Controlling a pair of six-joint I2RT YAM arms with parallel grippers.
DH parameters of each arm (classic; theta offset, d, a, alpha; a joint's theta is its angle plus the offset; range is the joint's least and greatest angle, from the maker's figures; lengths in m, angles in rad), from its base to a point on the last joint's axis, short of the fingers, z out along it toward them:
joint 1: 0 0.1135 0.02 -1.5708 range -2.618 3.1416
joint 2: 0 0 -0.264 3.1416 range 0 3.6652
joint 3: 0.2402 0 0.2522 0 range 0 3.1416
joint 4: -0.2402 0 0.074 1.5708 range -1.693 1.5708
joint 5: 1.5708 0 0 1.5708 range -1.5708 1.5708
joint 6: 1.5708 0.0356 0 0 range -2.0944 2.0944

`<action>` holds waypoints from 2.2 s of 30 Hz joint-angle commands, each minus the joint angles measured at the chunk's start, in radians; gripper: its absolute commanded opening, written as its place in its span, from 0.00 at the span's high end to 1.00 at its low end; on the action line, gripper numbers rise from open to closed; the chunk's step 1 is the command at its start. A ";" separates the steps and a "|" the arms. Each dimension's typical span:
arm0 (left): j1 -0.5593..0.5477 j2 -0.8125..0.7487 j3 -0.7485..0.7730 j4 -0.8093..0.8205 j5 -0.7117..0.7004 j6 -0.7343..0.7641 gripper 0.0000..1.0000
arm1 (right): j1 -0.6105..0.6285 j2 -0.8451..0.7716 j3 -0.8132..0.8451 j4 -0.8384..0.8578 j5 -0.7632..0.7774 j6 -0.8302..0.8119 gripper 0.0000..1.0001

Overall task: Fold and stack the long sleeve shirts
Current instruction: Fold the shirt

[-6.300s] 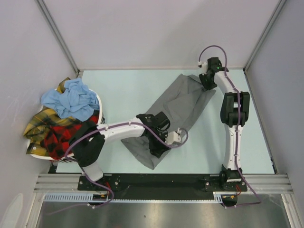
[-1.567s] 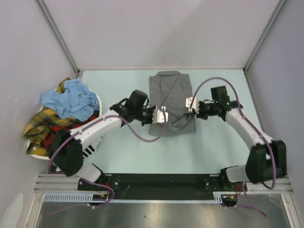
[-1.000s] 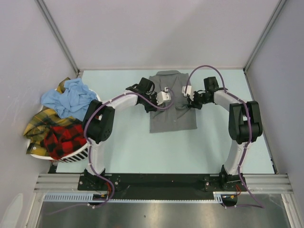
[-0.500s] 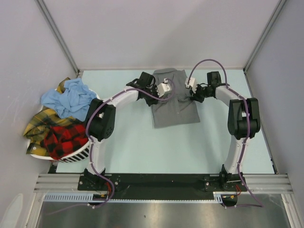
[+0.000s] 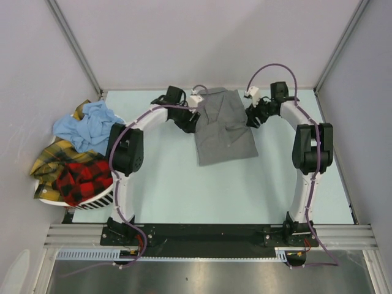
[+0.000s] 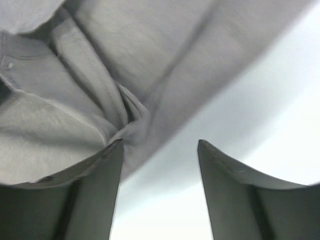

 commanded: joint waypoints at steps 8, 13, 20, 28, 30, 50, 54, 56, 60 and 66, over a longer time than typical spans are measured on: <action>0.008 -0.406 -0.401 0.172 0.515 -0.481 0.35 | -0.049 -0.070 0.193 -0.554 -0.361 0.232 0.53; -0.045 -0.315 -0.462 0.444 0.605 -0.775 0.38 | 0.014 -0.036 0.044 -0.514 -0.430 0.294 0.72; -0.093 -0.138 -0.409 0.537 0.609 -0.880 0.39 | 0.036 0.110 0.067 -0.229 -0.462 0.595 0.72; -0.053 -0.058 -0.341 0.447 0.610 -0.785 0.38 | 0.013 0.262 0.149 0.055 -0.412 0.853 0.71; -0.046 -0.047 -0.324 0.425 0.601 -0.778 0.38 | 0.005 0.279 0.165 0.125 -0.412 0.939 0.69; 0.145 -0.172 -0.279 0.217 0.509 -0.524 0.34 | -0.138 0.119 0.188 -0.097 -0.469 0.915 0.32; 0.120 -0.318 -0.471 0.227 0.510 -0.587 0.33 | -0.181 0.009 0.035 -0.233 -0.386 0.790 0.32; 0.096 -0.351 -0.561 0.262 0.509 -0.642 0.31 | -0.188 -0.019 -0.022 -0.265 -0.338 0.750 0.32; 0.024 -0.343 -0.651 0.344 0.489 -0.702 0.27 | -0.190 -0.024 -0.125 -0.269 -0.292 0.742 0.32; -0.010 -0.286 -0.668 0.410 0.432 -0.730 0.30 | -0.167 0.004 -0.165 -0.261 -0.209 0.741 0.32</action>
